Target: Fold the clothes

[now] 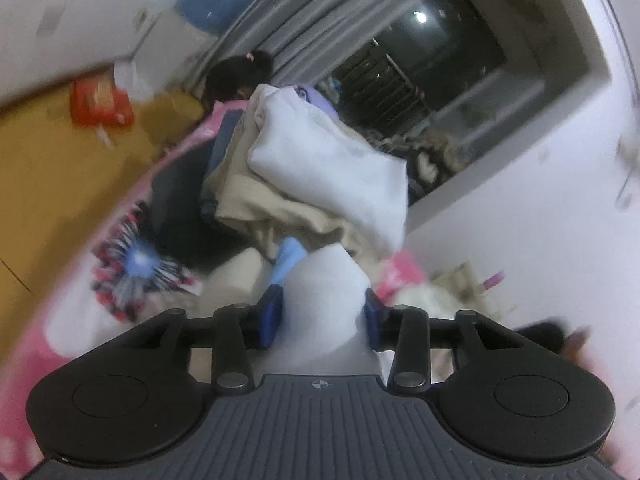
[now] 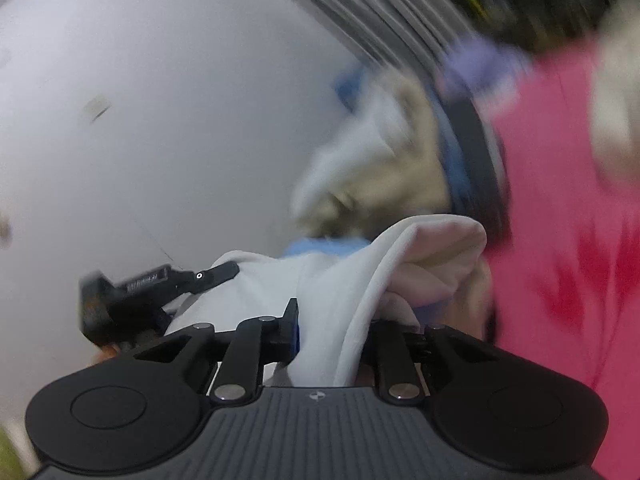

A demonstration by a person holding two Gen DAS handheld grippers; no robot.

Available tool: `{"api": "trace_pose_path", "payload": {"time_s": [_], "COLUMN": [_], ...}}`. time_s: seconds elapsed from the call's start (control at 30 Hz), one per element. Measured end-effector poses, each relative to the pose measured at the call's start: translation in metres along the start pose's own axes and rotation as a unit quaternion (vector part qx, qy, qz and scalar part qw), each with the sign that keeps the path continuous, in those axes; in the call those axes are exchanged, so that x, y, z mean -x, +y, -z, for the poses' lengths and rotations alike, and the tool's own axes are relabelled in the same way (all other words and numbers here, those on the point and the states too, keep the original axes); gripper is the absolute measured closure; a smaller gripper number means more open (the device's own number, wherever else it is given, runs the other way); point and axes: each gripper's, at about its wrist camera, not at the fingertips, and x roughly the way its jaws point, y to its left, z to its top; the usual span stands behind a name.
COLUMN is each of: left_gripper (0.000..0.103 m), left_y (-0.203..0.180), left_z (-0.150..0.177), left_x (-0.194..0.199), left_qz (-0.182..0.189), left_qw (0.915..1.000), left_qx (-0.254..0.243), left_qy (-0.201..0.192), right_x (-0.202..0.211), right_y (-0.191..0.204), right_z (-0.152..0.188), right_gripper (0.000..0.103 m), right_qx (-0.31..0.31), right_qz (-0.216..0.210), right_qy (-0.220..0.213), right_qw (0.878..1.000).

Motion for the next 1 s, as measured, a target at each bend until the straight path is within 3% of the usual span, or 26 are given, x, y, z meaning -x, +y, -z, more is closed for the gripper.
{"api": "trace_pose_path", "payload": {"time_s": [0.07, 0.13, 0.3, 0.33, 0.37, 0.4, 0.43, 0.57, 0.6, 0.63, 0.7, 0.77, 0.83, 0.9, 0.97, 1.0], "left_gripper": [0.060, 0.060, 0.071, 0.072, 0.073, 0.075, 0.077, 0.082, 0.089, 0.101, 0.101, 0.101, 0.101, 0.100, 0.097, 0.085], "left_y": [-0.002, -0.003, -0.016, -0.018, -0.019, -0.020, -0.023, -0.045, -0.050, -0.053, -0.053, -0.048, -0.034, -0.018, -0.013, -0.013], "left_z": [-0.006, -0.011, -0.005, -0.003, 0.000, 0.002, 0.003, -0.002, -0.007, -0.015, -0.033, -0.041, -0.041, -0.035, -0.029, -0.029], "left_x": [0.001, -0.004, -0.014, -0.011, -0.007, -0.003, 0.002, 0.022, 0.027, 0.030, 0.028, 0.011, -0.012, -0.029, -0.022, -0.013], "left_qz": [0.019, 0.029, 0.005, 0.002, 0.000, -0.003, -0.005, 0.010, 0.020, 0.032, 0.054, 0.031, -0.008, -0.041, -0.041, -0.036], "left_qw": [0.9996, 0.9991, 0.9998, 0.9996, 0.9994, 0.9992, 0.9989, 0.9955, 0.9943, 0.9932, 0.9916, 0.9926, 0.9962, 0.9985, 0.9985, 0.9985], "left_qx": [0.012, 0.025, -0.015, -0.024, -0.030, -0.034, -0.039, -0.069, -0.074, -0.073, -0.058, -0.059, -0.047, -0.015, -0.009, -0.012], "left_qy": [-0.015, -0.021, -0.010, -0.012, -0.016, -0.021, -0.026, -0.063, -0.074, -0.085, -0.103, -0.101, -0.072, -0.033, -0.036, -0.040], "right_x": [-0.003, -0.006, -0.012, -0.014, -0.016, -0.016, -0.015, 0.000, 0.003, 0.004, 0.000, -0.008, -0.020, -0.034, -0.035, -0.032], "right_y": [-0.024, -0.037, -0.072, -0.077, -0.077, -0.074, -0.068, -0.020, -0.005, 0.005, 0.021, 0.025, 0.019, -0.004, -0.021, -0.024], "right_z": [-0.003, -0.004, 0.006, 0.006, 0.005, 0.003, 0.001, -0.006, -0.009, -0.013, -0.022, -0.025, -0.019, -0.011, -0.006, -0.005], "right_gripper": [0.077, 0.058, 0.056, 0.059, 0.063, 0.078, 0.083, 0.084, 0.084, 0.084, 0.084, 0.084, 0.084, 0.085, 0.085, 0.085], "right_qx": [-0.070, -0.128, -0.291, -0.315, -0.312, -0.295, -0.269, -0.129, -0.092, -0.060, -0.008, 0.018, 0.055, 0.030, -0.015, -0.024], "right_qz": [-0.033, -0.069, -0.126, -0.131, -0.125, -0.113, -0.097, -0.076, -0.075, -0.075, -0.078, -0.071, -0.042, -0.014, -0.013, -0.019], "right_qy": [0.014, 0.029, 0.041, 0.039, 0.040, 0.041, 0.040, 0.003, -0.007, -0.018, -0.036, -0.039, -0.039, -0.027, -0.019, -0.019], "right_qw": [0.997, 0.989, 0.947, 0.939, 0.941, 0.948, 0.957, 0.989, 0.993, 0.995, 0.996, 0.997, 0.997, 0.999, 1.000, 0.999]}}
